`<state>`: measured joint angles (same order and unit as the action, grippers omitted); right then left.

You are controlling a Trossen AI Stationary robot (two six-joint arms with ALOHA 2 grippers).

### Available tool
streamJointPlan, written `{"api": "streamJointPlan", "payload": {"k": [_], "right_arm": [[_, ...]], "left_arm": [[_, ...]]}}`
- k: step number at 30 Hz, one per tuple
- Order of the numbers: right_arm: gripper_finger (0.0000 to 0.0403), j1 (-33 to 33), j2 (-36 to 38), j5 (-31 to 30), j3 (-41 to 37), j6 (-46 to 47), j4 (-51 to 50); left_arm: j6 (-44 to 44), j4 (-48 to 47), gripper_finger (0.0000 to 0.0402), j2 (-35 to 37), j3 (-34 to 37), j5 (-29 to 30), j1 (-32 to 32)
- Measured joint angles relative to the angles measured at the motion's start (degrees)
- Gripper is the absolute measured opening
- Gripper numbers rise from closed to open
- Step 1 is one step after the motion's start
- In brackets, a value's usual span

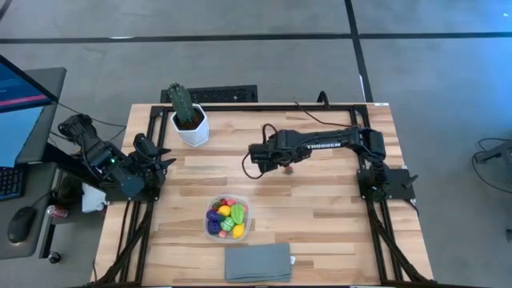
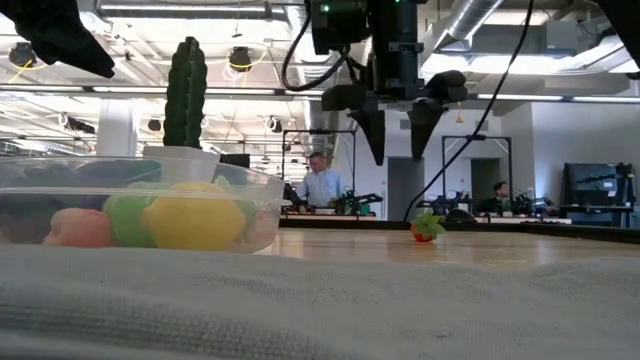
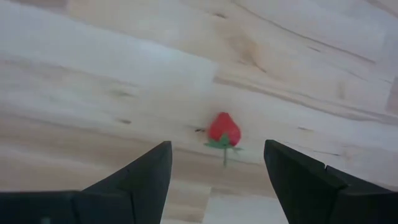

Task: Pick and placing Produce into tupperware
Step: Put the strawberry into the transparent bin

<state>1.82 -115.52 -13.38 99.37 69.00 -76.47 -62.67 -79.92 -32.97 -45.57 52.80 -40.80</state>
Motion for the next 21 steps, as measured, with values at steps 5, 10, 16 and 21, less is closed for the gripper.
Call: {"api": "streamJointPlan", "payload": {"k": [5, 10, 16, 21], "right_arm": [[0.0268, 2.53, 0.0, 1.96, -1.07, 0.1, -1.1], [0.0256, 3.96, 0.0, 5.63, -5.76, 1.1, -0.52], [0.0255, 4.35, -0.04, 8.05, -9.79, 1.13, 6.05], [0.0256, 4.4, -0.04, 8.96, -12.51, 1.12, 9.64]], "left_arm": [[-0.02, 0.0, 0.0174, 0.0, -0.01, -0.02, 0.01], [-0.02, -0.15, 0.0174, 0.0, -0.01, -1.14, 0.0], [0.16, -0.37, 0.0174, 0.0, -0.01, -1.09, 0.01], [0.5, -0.5, 0.0174, 0.0, -0.01, -0.44, 0.02]]}}
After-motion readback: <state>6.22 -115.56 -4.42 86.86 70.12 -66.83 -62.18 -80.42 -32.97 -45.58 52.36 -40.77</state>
